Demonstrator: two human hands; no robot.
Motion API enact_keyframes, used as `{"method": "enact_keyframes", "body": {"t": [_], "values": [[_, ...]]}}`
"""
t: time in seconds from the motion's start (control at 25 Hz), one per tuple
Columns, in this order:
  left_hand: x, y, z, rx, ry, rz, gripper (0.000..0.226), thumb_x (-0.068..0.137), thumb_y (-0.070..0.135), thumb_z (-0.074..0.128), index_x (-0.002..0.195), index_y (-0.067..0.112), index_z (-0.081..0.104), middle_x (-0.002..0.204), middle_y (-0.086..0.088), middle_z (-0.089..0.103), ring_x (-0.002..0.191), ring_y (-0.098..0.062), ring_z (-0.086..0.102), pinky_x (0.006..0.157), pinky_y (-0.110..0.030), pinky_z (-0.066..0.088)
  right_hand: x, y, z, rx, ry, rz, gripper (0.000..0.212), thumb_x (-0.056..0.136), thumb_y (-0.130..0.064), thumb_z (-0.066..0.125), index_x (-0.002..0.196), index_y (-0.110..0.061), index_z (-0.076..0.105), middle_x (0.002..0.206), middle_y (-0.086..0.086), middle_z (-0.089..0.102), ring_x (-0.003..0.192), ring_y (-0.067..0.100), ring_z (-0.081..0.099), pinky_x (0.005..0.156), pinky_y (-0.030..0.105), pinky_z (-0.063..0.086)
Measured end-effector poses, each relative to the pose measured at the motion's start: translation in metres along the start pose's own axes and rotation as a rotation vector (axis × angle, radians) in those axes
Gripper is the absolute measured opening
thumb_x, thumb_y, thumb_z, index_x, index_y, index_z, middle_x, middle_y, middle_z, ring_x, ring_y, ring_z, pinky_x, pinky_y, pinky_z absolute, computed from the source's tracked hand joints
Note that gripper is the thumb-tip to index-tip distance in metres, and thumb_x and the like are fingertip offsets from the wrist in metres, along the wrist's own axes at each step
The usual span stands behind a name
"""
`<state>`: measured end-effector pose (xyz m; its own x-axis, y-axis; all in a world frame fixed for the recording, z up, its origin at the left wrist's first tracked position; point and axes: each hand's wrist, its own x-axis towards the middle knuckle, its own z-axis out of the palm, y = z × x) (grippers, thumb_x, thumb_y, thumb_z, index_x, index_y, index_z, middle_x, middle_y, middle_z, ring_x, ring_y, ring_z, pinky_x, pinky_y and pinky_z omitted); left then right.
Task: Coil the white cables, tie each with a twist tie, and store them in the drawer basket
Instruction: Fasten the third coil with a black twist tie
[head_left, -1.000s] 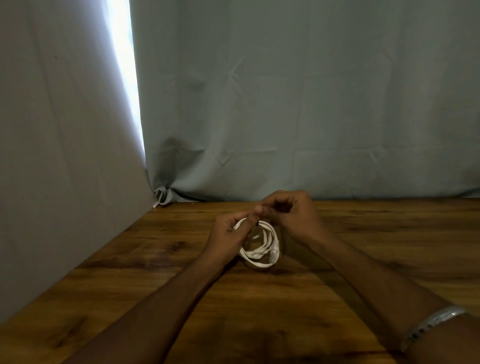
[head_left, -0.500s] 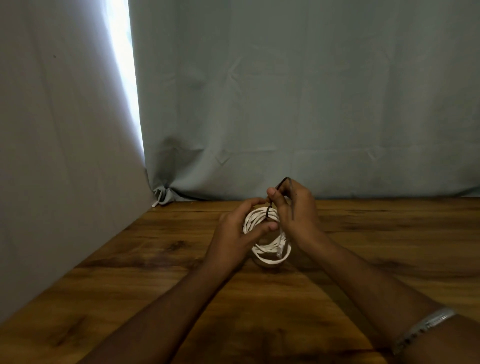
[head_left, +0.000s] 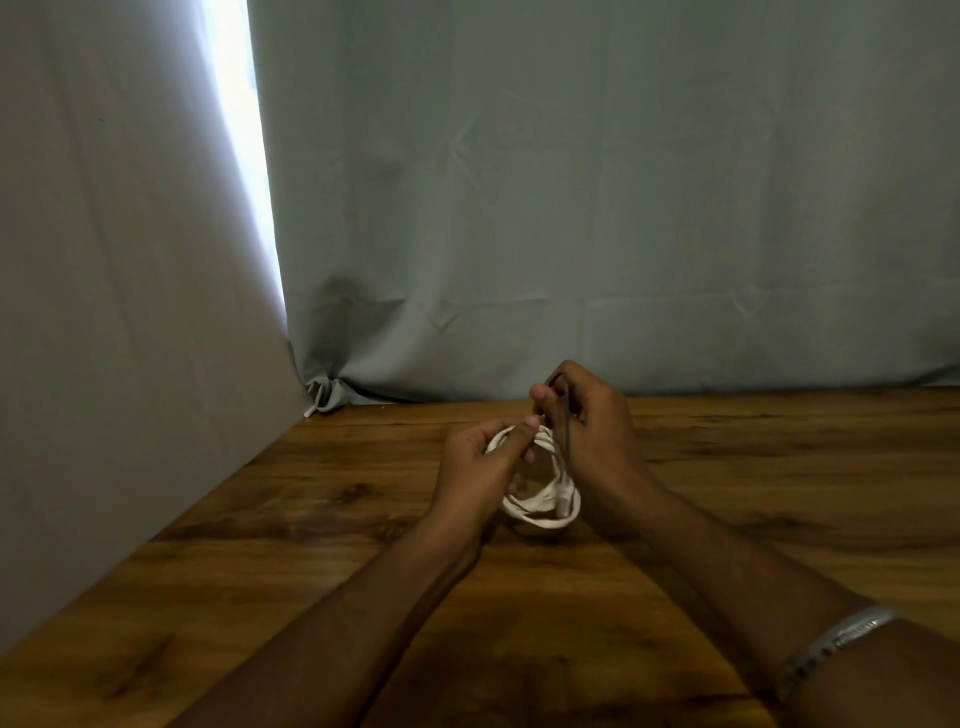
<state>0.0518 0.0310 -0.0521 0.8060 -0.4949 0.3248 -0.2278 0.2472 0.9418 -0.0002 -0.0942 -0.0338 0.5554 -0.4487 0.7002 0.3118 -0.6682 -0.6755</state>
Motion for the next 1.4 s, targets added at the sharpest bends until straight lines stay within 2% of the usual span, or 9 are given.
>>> {"method": "enact_keyframes", "body": {"t": [0.08, 0.28, 0.52, 0.64, 0.76, 0.88, 1.08, 1.24, 1.4], "values": [[0.002, -0.001, -0.001, -0.007, 0.043, 0.038, 0.013, 0.096, 0.015, 0.069, 0.095, 0.007, 0.079, 0.068, 0.002, 0.071, 0.058, -0.006, 0.064, 0.055, -0.019, 0.049, 0.001, -0.004, 0.003, 0.072, 0.046, 0.013, 0.026, 0.101, -0.023, 0.065, 0.078, -0.012, 0.059, 0.069, -0.001, 0.069, 0.066, 0.016, 0.067, 0.059, 0.034, 0.053], [-0.001, -0.004, 0.005, 0.035, -0.015, 0.133, 0.016, 0.094, 0.009, 0.070, 0.107, 0.007, 0.081, 0.100, -0.004, 0.081, 0.097, -0.023, 0.077, 0.086, -0.037, 0.063, 0.007, -0.003, 0.008, 0.261, 0.199, 0.237, 0.026, 0.099, -0.014, 0.066, 0.081, 0.004, 0.059, 0.073, 0.017, 0.068, 0.066, 0.021, 0.070, 0.058, 0.035, 0.055], [0.000, -0.012, -0.008, 0.108, 0.072, 0.276, 0.017, 0.095, 0.016, 0.073, 0.111, 0.014, 0.080, 0.101, -0.003, 0.081, 0.097, -0.019, 0.077, 0.083, -0.036, 0.061, 0.002, -0.013, 0.005, 0.221, 0.058, 0.086, 0.028, 0.099, -0.015, 0.068, 0.081, 0.003, 0.058, 0.075, 0.022, 0.067, 0.070, 0.025, 0.068, 0.063, 0.043, 0.055], [0.000, -0.008, -0.012, 0.123, 0.116, 0.369, 0.012, 0.095, 0.019, 0.074, 0.102, 0.013, 0.082, 0.092, -0.004, 0.081, 0.089, -0.024, 0.078, 0.081, -0.047, 0.063, -0.001, -0.026, 0.003, 0.154, 0.022, 0.005, 0.027, 0.099, -0.018, 0.068, 0.079, -0.003, 0.060, 0.072, 0.014, 0.067, 0.070, 0.029, 0.066, 0.060, 0.040, 0.052], [-0.003, -0.003, -0.003, 0.117, 0.066, 0.368, 0.012, 0.096, 0.013, 0.071, 0.093, 0.007, 0.082, 0.084, -0.008, 0.080, 0.081, -0.029, 0.078, 0.074, -0.045, 0.063, -0.005, -0.030, 0.002, 0.157, 0.135, 0.012, 0.027, 0.100, -0.012, 0.065, 0.076, -0.006, 0.055, 0.064, 0.006, 0.064, 0.054, 0.008, 0.063, 0.046, 0.025, 0.047], [-0.005, -0.002, 0.006, 0.134, -0.006, 0.373, 0.019, 0.097, 0.014, 0.069, 0.088, 0.000, 0.079, 0.080, -0.018, 0.077, 0.078, -0.043, 0.074, 0.067, -0.056, 0.060, -0.003, -0.023, 0.004, 0.188, 0.249, 0.126, 0.029, 0.099, -0.014, 0.066, 0.074, -0.009, 0.053, 0.068, 0.016, 0.061, 0.048, 0.014, 0.056, 0.040, 0.031, 0.047], [-0.009, -0.004, -0.004, 0.159, -0.068, 0.385, 0.013, 0.097, 0.013, 0.069, 0.104, 0.010, 0.079, 0.094, -0.004, 0.081, 0.090, -0.022, 0.078, 0.081, -0.042, 0.062, 0.009, -0.012, -0.001, 0.213, 0.101, 0.170, 0.028, 0.097, -0.021, 0.070, 0.073, -0.011, 0.062, 0.075, 0.012, 0.070, 0.062, 0.013, 0.063, 0.056, 0.030, 0.051], [-0.011, -0.002, -0.009, 0.229, -0.024, 0.395, 0.024, 0.095, 0.023, 0.074, 0.116, 0.024, 0.063, 0.098, -0.001, 0.078, 0.091, -0.016, 0.076, 0.082, -0.050, 0.062, 0.007, -0.011, -0.004, 0.309, 0.000, 0.171, 0.025, 0.097, -0.026, 0.071, 0.077, -0.011, 0.068, 0.078, 0.011, 0.075, 0.069, 0.019, 0.071, 0.063, 0.036, 0.056], [-0.010, 0.001, -0.015, 0.438, -0.097, 0.525, 0.032, 0.098, 0.028, 0.069, 0.129, 0.032, 0.061, 0.098, 0.005, 0.077, 0.090, -0.012, 0.075, 0.079, -0.047, 0.060, 0.013, -0.016, -0.012, 0.293, -0.095, 0.183, 0.028, 0.096, -0.023, 0.072, 0.076, -0.004, 0.069, 0.070, 0.009, 0.071, 0.054, 0.012, 0.062, 0.051, 0.024, 0.048]]}}
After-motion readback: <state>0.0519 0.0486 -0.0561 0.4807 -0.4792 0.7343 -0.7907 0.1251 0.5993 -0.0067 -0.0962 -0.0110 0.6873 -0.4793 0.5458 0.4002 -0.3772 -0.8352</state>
